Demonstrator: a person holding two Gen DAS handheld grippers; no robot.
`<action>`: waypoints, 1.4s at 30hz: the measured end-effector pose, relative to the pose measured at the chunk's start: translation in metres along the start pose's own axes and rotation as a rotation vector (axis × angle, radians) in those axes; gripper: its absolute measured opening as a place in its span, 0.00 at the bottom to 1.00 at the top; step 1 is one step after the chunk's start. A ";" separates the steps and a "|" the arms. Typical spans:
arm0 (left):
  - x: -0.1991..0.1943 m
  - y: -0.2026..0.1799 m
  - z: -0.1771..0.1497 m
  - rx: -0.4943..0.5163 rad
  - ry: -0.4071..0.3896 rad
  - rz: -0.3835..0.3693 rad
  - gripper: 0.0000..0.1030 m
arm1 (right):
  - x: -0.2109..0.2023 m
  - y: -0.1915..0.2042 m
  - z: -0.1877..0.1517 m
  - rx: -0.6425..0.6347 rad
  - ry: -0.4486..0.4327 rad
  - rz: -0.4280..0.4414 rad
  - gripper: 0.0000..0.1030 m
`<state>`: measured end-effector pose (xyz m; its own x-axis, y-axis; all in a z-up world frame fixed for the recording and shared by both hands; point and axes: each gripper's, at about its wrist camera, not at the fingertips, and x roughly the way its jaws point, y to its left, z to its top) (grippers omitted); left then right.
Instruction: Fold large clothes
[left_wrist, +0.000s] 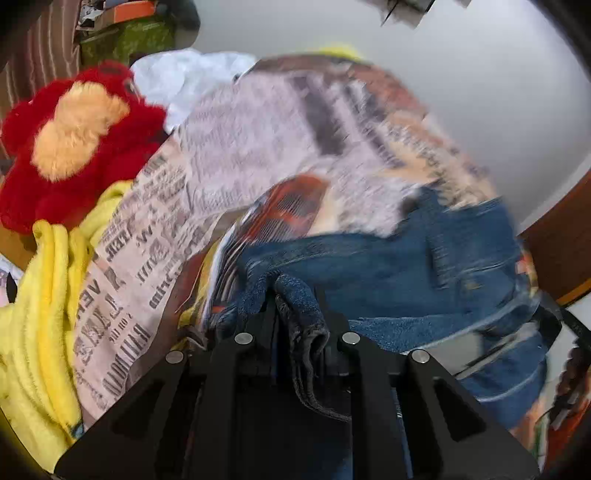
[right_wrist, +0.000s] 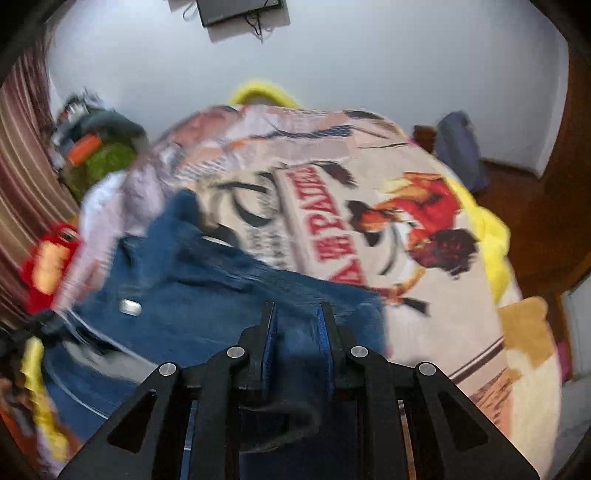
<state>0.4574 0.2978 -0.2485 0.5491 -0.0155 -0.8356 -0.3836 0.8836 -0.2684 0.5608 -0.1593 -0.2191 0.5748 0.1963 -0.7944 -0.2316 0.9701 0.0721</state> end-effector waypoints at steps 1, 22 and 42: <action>0.008 0.001 -0.003 0.010 0.008 0.024 0.16 | 0.004 -0.003 -0.003 -0.028 -0.014 -0.098 0.16; -0.106 -0.035 -0.008 0.245 -0.203 0.175 0.83 | -0.094 0.000 -0.039 -0.114 -0.028 0.116 0.17; 0.004 -0.040 -0.066 0.430 0.087 0.193 0.97 | -0.006 0.096 -0.078 -0.281 0.263 0.215 0.17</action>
<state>0.4254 0.2318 -0.2725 0.4265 0.1453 -0.8927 -0.1204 0.9873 0.1032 0.4739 -0.0788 -0.2546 0.2788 0.3111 -0.9086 -0.5498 0.8274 0.1145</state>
